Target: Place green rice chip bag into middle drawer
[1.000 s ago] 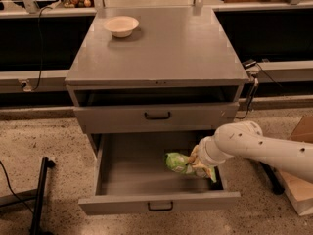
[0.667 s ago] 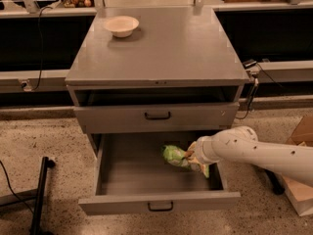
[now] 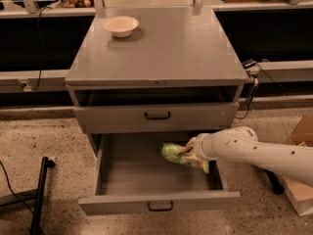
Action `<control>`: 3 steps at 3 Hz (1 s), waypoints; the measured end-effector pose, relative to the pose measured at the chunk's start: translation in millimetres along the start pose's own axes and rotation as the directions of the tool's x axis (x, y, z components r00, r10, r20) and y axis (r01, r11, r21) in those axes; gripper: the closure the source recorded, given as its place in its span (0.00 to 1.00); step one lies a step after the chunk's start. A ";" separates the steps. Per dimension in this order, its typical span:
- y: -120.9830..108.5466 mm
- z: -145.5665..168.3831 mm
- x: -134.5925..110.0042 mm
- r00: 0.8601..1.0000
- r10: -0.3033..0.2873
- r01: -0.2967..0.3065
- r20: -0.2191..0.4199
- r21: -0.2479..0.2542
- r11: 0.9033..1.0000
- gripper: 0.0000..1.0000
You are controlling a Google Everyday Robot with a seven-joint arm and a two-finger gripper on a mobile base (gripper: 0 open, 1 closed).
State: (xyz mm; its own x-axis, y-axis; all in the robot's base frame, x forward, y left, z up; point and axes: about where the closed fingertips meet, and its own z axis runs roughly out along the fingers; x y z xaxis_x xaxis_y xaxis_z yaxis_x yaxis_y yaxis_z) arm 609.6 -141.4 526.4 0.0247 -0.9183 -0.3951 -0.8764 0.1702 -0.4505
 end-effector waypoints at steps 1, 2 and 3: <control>1.0 1.1 -0.6 1.000 -0.001 0.001 0.001 -0.002 1.000 0.11; 1.7 1.9 -1.1 1.000 -0.001 0.001 0.002 -0.004 1.000 0.00; 3.2 -7.1 -5.0 0.999 -0.038 0.038 0.010 -0.023 0.999 0.00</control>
Offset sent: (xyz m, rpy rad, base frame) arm -0.0003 0.0009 -0.0008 0.0005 0.0013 0.0014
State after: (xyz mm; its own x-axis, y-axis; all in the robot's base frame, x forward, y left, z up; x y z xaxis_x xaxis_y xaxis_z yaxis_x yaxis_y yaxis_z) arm 603.3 -138.9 532.6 0.0630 -0.9206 -0.3854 -0.8854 0.1266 -0.4472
